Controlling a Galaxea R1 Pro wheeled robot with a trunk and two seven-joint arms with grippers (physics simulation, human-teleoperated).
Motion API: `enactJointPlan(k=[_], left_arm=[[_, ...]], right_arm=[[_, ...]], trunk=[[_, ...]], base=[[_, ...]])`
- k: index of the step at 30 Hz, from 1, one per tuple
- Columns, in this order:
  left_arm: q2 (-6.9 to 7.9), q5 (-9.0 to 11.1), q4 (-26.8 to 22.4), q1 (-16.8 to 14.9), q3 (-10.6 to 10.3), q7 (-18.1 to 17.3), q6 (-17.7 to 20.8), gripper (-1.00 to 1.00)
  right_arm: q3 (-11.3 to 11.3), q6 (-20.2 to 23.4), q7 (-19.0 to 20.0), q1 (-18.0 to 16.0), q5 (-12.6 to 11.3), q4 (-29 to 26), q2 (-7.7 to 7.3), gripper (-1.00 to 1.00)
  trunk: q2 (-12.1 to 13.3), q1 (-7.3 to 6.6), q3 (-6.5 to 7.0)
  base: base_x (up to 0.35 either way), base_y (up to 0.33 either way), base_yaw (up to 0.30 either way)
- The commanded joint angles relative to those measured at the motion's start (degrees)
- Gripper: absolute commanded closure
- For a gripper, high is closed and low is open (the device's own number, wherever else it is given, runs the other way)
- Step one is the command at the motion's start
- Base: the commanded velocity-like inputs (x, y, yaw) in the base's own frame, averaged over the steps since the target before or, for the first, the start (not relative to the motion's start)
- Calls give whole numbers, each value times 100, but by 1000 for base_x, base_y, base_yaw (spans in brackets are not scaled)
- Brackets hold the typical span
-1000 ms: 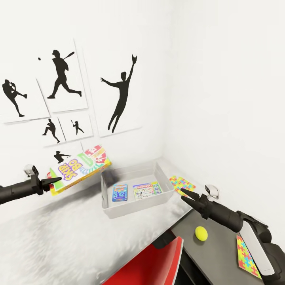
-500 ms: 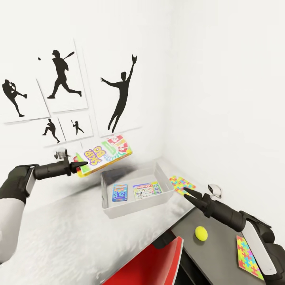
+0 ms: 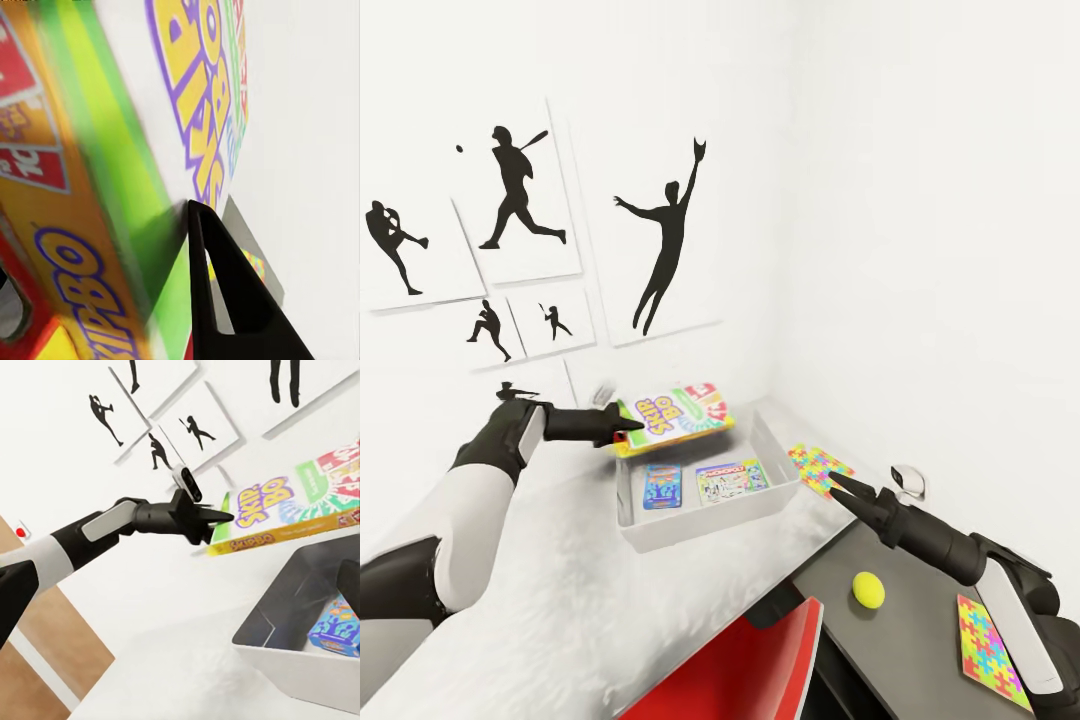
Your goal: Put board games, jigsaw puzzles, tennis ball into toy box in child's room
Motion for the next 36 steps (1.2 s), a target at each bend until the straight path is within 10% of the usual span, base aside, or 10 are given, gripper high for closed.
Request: enactJointPlan(k=[1,6,36], left_arm=[[-56,-32,0,-12,34,31,39,100],[-308,-59,8,-25,33,283,39,100],[-738,-85,9,-27,15,1247,-80,100]], right_arm=[[0,47,2,-5,-34,-2,-2,-100],[-29,85,2,-5,-34,0,-2,-100],[-44,129,2,-5,-12,-8,-11,-100]], trunk=[[-14,3,-13],[-14,3,-32],[-14,3,-303]], base=[[0,0,0],[0,0,0],[0,0,0]])
